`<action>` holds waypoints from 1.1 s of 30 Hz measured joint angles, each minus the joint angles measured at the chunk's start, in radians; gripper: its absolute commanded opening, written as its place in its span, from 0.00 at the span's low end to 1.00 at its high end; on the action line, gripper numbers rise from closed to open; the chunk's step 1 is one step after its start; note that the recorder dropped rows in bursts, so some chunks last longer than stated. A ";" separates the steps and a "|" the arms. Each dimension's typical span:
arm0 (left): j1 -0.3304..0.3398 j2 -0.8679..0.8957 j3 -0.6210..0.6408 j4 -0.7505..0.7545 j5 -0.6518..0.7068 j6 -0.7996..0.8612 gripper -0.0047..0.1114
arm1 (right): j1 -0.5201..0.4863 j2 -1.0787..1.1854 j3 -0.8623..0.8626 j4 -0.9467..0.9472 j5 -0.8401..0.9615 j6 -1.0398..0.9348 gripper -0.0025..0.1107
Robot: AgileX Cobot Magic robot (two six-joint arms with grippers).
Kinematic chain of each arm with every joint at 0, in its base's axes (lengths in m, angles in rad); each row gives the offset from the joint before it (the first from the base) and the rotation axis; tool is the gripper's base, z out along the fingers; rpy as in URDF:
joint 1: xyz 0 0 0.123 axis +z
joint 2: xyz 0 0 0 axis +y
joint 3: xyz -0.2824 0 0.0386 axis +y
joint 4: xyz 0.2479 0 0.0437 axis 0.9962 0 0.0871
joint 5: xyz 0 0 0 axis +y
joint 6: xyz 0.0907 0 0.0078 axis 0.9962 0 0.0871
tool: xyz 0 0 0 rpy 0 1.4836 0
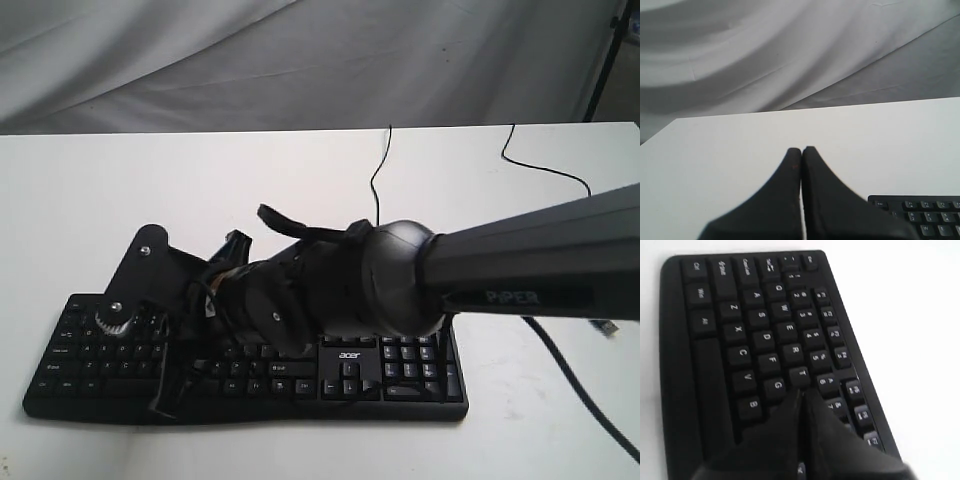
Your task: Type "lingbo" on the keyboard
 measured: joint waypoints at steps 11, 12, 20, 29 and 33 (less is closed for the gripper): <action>0.000 0.000 0.000 0.000 0.000 0.000 0.05 | -0.065 -0.013 0.053 0.003 -0.011 0.000 0.02; 0.000 0.000 0.000 0.000 0.000 0.000 0.05 | -0.069 -0.013 0.055 0.003 -0.013 0.000 0.02; 0.000 0.000 0.000 0.000 0.000 0.000 0.05 | -0.092 -0.013 0.055 -0.015 -0.015 0.000 0.02; 0.000 0.000 0.000 0.000 0.000 0.000 0.05 | -0.092 -0.004 0.055 -0.019 -0.007 0.000 0.02; 0.000 0.000 0.000 0.000 0.000 0.000 0.05 | -0.092 0.000 0.055 -0.021 -0.005 0.000 0.02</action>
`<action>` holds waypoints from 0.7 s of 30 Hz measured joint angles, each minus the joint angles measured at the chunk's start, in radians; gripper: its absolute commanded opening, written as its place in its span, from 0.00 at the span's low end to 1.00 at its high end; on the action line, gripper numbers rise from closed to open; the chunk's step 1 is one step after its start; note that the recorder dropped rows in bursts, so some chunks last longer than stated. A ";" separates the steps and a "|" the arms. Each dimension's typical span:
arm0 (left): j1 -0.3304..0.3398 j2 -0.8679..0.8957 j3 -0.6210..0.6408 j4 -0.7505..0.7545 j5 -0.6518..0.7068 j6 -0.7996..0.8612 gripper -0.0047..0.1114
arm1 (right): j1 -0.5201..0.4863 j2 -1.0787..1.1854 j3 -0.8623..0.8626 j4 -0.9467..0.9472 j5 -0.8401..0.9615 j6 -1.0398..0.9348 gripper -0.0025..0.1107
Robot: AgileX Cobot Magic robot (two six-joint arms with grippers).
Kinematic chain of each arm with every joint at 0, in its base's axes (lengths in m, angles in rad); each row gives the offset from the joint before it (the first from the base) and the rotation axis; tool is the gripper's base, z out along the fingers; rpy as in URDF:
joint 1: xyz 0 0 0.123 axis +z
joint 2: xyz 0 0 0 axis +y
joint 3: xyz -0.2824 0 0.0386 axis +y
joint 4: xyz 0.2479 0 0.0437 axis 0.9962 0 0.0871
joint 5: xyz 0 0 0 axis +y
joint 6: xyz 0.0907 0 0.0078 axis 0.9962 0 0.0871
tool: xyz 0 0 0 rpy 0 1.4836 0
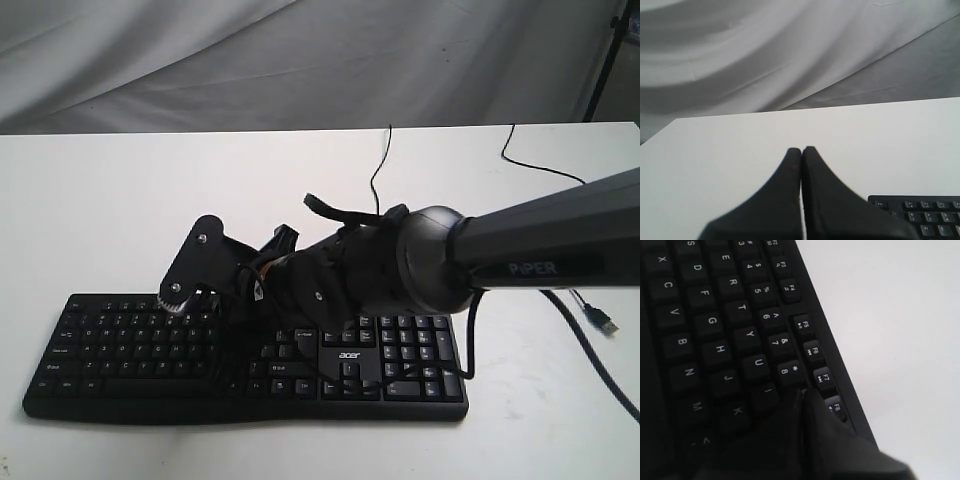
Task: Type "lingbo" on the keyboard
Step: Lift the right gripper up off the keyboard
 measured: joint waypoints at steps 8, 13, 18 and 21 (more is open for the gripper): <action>0.000 0.000 0.000 0.000 0.000 0.000 0.05 | 0.000 0.002 0.000 -0.004 0.022 0.000 0.02; 0.000 0.000 0.000 0.000 0.000 0.000 0.05 | 0.000 0.027 0.000 -0.004 0.022 0.000 0.02; 0.000 0.000 0.000 0.000 0.000 0.000 0.05 | 0.000 0.031 0.000 -0.004 0.020 0.000 0.02; 0.000 0.000 0.000 0.000 0.000 0.000 0.05 | 0.000 0.031 0.000 -0.004 0.020 0.000 0.02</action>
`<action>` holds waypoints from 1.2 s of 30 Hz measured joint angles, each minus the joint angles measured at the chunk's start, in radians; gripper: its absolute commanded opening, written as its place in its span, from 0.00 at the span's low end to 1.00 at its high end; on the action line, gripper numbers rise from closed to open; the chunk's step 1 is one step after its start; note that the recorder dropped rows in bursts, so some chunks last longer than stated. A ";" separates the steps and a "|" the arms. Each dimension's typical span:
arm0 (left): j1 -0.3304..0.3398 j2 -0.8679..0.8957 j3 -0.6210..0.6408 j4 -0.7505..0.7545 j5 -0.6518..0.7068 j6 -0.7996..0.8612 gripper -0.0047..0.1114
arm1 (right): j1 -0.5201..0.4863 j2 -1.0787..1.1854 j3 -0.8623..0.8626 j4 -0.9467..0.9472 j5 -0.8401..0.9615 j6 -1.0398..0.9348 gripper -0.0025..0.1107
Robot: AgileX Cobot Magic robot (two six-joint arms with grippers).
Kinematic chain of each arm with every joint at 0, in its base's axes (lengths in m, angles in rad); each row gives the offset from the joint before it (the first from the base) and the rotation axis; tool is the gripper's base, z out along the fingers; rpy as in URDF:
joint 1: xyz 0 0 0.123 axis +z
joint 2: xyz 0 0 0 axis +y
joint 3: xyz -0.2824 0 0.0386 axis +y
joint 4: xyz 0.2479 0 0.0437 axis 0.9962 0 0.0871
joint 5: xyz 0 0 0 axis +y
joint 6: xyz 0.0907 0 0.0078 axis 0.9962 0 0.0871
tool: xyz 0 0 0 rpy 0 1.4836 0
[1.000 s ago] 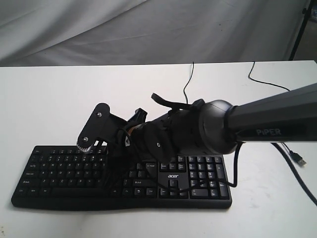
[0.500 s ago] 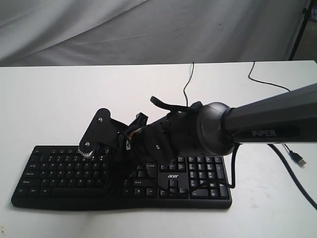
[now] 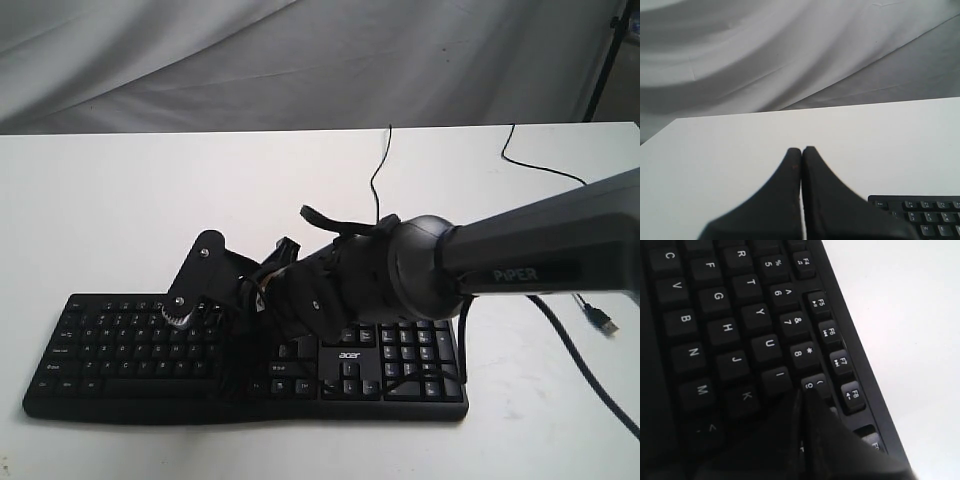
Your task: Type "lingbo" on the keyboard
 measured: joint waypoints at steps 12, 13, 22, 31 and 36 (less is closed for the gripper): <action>0.000 0.000 0.000 0.000 0.000 0.000 0.05 | 0.000 0.008 0.000 0.000 -0.006 0.000 0.02; 0.000 0.000 0.000 0.000 0.000 0.000 0.05 | 0.000 0.008 0.000 0.000 -0.006 0.000 0.02; 0.000 0.000 0.000 0.000 0.000 0.000 0.05 | 0.000 -0.107 0.001 0.000 0.044 0.000 0.02; 0.000 0.000 0.000 0.000 0.000 0.000 0.05 | 0.000 -0.593 0.264 0.000 0.048 0.000 0.02; 0.000 0.000 0.000 0.000 0.000 0.000 0.05 | 0.000 -0.951 0.490 0.040 0.048 0.004 0.02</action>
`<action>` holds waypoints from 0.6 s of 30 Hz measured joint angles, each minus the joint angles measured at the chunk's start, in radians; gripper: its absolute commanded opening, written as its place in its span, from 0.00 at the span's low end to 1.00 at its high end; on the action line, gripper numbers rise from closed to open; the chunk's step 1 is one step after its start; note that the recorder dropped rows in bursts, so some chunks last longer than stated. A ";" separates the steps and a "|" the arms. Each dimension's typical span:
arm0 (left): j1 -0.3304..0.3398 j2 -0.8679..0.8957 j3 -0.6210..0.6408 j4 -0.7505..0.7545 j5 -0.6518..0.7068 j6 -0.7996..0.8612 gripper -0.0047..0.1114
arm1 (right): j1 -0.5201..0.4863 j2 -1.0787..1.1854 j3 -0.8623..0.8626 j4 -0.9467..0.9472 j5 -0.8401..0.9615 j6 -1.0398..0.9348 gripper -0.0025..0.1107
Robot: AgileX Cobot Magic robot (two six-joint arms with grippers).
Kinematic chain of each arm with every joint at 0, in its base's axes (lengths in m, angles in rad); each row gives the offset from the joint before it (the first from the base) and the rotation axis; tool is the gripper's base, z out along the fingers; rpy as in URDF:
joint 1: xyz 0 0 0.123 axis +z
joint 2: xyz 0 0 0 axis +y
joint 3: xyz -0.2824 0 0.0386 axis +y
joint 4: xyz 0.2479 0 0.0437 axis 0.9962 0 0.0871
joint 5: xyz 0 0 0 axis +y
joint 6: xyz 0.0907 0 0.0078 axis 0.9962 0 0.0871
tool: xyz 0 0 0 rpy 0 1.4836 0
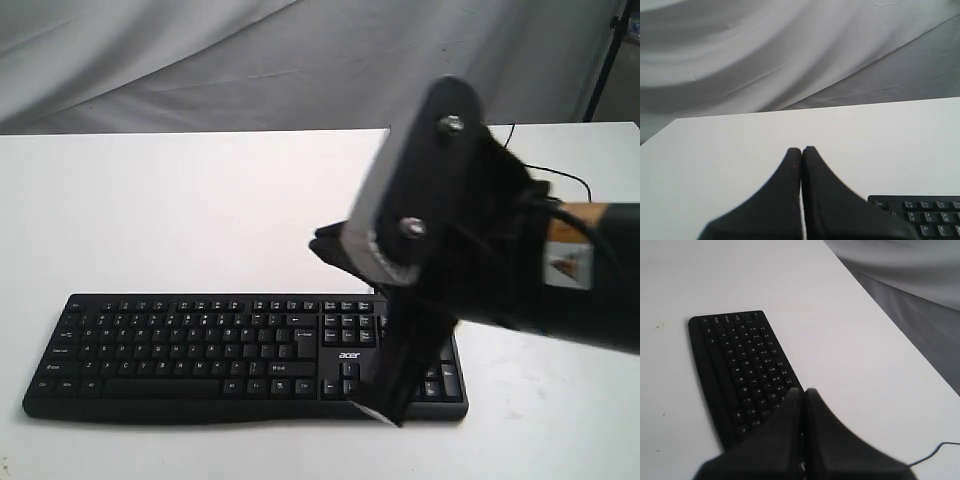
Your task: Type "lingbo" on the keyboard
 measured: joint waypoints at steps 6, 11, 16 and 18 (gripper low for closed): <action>0.000 0.000 0.000 0.000 0.000 0.000 0.05 | 0.000 -0.232 0.167 0.011 0.000 0.002 0.02; 0.000 0.000 0.000 0.000 0.000 0.000 0.05 | 0.000 -0.307 0.213 0.011 0.005 0.004 0.02; 0.000 0.000 0.000 0.000 0.000 0.000 0.05 | 0.000 -0.314 0.213 0.011 0.003 0.004 0.02; 0.000 0.000 0.000 0.000 0.000 0.000 0.05 | 0.000 -0.314 0.213 0.011 0.003 0.004 0.02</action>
